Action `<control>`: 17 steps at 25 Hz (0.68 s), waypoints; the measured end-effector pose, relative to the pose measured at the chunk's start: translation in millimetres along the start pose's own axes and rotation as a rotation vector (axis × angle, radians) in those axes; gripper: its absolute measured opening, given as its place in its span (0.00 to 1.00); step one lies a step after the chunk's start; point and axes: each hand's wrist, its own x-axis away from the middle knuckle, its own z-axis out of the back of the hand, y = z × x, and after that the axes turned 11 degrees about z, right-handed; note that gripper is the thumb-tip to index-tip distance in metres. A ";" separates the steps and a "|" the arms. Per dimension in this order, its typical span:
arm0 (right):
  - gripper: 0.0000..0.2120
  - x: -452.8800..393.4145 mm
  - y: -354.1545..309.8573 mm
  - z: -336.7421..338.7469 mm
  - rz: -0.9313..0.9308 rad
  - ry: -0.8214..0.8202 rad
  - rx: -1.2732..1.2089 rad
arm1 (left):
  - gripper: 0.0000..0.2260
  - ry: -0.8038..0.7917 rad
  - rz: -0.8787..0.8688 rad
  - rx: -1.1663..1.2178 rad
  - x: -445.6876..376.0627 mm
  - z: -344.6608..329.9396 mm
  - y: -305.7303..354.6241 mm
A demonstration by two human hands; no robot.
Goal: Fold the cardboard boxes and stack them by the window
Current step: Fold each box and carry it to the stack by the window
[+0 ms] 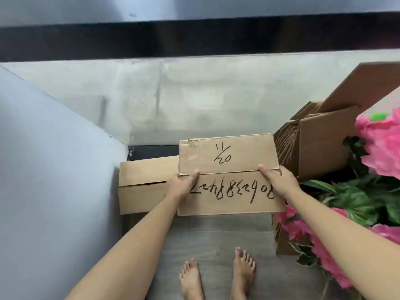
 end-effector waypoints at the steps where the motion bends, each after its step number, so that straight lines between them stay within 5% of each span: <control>1: 0.26 -14.3 12.9 -8.1 0.002 -0.007 0.006 | 0.34 -0.004 0.007 -0.011 -17.9 -10.1 -5.0; 8: 0.29 -85.9 85.4 -56.7 -0.030 -0.085 0.083 | 0.27 0.029 0.028 -0.183 -107.3 -71.9 -27.9; 17: 0.27 -140.6 150.7 -105.7 -0.064 -0.041 0.109 | 0.32 0.098 0.037 -0.267 -183.0 -129.9 -50.8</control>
